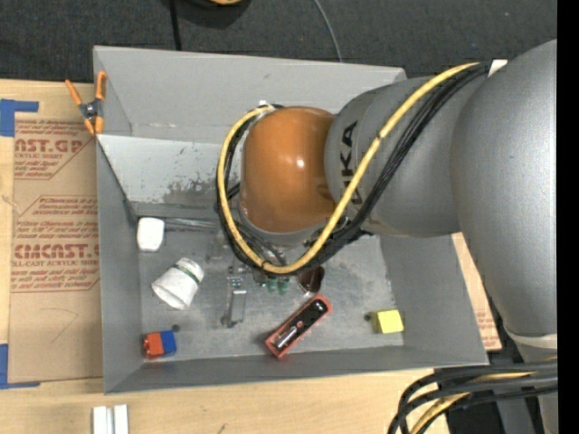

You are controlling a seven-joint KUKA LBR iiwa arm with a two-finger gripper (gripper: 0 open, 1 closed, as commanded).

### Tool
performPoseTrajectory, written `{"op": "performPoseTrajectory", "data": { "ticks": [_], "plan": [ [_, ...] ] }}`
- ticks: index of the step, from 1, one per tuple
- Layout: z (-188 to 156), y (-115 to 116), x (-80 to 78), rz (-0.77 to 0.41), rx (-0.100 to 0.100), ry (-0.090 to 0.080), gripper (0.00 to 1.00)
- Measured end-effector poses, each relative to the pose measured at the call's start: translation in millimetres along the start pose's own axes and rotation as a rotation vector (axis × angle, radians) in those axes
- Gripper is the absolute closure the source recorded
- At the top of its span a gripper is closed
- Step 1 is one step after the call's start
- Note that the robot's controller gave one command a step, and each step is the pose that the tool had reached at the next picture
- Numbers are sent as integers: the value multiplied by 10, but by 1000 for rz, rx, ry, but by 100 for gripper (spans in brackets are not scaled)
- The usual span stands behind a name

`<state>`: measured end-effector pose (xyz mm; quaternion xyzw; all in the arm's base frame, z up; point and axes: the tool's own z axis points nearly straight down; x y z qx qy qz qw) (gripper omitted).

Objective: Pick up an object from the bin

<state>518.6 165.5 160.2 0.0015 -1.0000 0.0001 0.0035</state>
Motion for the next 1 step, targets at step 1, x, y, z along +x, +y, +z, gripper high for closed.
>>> {"op": "performPoseTrajectory", "data": {
  "ticks": [1],
  "plan": [
    [-45, -7, -19, 2, -1, -7, 0]
  ]
}}
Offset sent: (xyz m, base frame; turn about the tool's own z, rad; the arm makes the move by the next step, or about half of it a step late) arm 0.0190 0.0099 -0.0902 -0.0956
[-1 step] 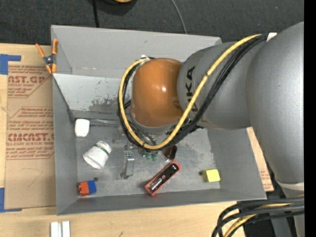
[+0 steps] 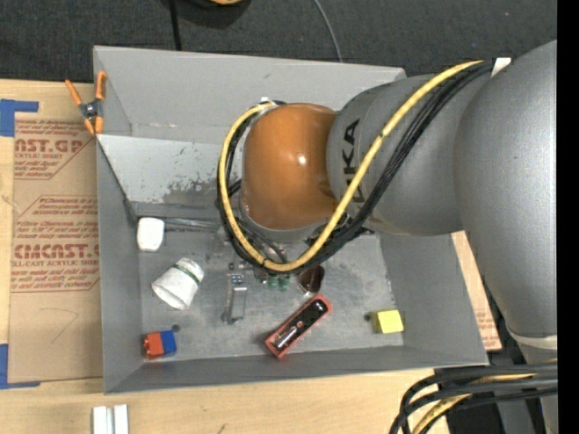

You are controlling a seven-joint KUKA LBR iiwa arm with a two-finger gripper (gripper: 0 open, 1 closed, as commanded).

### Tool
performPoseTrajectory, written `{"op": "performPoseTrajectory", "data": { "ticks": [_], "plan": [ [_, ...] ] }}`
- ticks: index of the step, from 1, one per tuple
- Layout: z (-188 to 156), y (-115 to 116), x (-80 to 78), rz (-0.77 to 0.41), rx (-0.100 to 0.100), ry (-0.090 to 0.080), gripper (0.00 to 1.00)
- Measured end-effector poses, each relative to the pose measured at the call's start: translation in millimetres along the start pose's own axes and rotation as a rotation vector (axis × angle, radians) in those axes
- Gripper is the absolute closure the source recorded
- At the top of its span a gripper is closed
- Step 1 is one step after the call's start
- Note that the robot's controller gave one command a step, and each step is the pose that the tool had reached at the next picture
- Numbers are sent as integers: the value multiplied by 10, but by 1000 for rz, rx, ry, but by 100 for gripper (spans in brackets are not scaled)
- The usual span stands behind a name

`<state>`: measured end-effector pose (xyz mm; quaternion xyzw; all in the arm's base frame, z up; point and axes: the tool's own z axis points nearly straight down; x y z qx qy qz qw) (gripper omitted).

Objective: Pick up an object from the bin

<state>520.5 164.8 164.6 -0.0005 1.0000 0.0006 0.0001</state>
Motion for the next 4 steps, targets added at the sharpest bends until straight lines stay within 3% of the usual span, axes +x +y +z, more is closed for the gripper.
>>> {"op": "performPoseTrajectory", "data": {
  "ticks": [1, 2, 3, 4],
  "plan": [
    [954, 106, -168, -97, 0, 8, 100],
    [952, 109, -170, -97, 0, 7, 0],
    [952, 109, -170, -97, 0, 7, 0],
    [940, 395, -118, -151, 1, 6, 0]
  ]
}}
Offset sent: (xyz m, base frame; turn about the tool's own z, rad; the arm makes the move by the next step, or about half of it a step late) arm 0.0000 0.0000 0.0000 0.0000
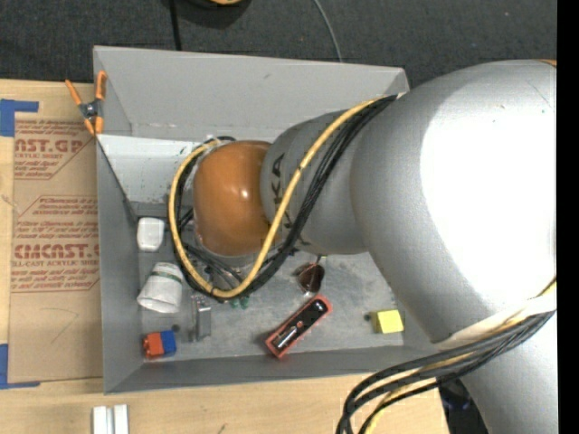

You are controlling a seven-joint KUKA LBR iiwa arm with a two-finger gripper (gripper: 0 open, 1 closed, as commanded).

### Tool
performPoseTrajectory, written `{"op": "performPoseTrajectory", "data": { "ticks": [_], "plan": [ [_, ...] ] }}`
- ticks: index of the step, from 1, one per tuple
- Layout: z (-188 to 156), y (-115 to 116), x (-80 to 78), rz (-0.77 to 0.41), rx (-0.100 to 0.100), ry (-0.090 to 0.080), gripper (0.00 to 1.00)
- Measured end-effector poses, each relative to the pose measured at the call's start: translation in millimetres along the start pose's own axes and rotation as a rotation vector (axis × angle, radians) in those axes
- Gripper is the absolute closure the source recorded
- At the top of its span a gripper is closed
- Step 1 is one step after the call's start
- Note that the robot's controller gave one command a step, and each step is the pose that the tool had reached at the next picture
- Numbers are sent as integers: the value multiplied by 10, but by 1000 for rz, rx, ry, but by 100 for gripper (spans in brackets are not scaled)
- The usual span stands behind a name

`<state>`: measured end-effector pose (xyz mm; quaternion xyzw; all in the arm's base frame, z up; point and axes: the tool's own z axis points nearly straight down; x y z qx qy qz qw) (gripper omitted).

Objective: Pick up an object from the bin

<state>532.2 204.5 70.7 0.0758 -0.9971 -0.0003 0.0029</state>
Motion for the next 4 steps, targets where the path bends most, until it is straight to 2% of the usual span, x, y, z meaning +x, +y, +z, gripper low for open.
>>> {"op": "performPoseTrajectory", "data": {
  "ticks": [1, 2, 3, 4],
  "plan": [
    [11, 249, -8, 71, -3, 0, 100],
    [11, 249, -9, 71, -3, 0, 100],
    [-455, 246, 32, 70, -1, 8, 100],
    [-816, 230, -20, 85, -5, -7, 100]
  ]
}}
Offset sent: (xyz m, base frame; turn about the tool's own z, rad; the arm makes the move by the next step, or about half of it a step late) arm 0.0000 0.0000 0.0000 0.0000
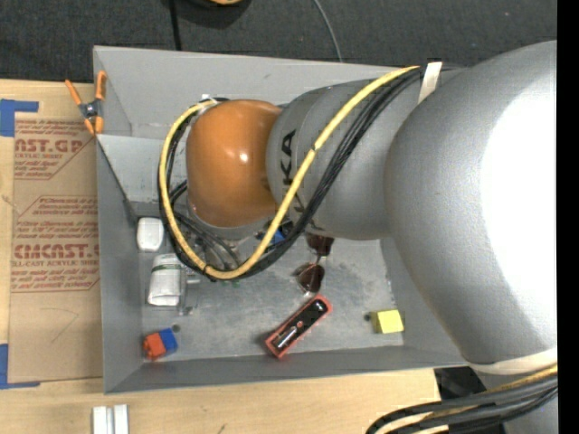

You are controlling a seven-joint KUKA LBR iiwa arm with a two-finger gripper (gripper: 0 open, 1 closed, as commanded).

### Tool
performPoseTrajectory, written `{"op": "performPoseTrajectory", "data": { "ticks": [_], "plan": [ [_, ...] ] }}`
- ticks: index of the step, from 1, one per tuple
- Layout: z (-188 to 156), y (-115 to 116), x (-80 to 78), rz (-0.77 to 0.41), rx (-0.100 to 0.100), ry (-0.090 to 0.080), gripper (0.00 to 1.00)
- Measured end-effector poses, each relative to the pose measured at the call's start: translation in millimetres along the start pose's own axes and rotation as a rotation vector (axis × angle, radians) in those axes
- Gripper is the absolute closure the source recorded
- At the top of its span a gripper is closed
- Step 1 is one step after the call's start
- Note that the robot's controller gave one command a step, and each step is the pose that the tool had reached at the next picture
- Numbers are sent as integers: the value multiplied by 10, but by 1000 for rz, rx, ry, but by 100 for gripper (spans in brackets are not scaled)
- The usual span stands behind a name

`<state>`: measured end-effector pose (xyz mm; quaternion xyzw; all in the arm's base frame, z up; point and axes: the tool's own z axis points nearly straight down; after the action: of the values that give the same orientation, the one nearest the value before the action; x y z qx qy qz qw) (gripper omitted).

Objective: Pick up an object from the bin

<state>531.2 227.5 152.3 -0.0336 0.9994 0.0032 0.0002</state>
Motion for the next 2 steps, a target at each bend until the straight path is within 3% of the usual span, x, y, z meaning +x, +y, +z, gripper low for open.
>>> {"op": "performPoseTrajectory", "data": {
  "ticks": [1, 2],
  "plan": [
    [-204, 21, -12, 6, 4, 13, 100],
    [-733, 8, 71, 14, 3, 10, 100]
  ]
}}
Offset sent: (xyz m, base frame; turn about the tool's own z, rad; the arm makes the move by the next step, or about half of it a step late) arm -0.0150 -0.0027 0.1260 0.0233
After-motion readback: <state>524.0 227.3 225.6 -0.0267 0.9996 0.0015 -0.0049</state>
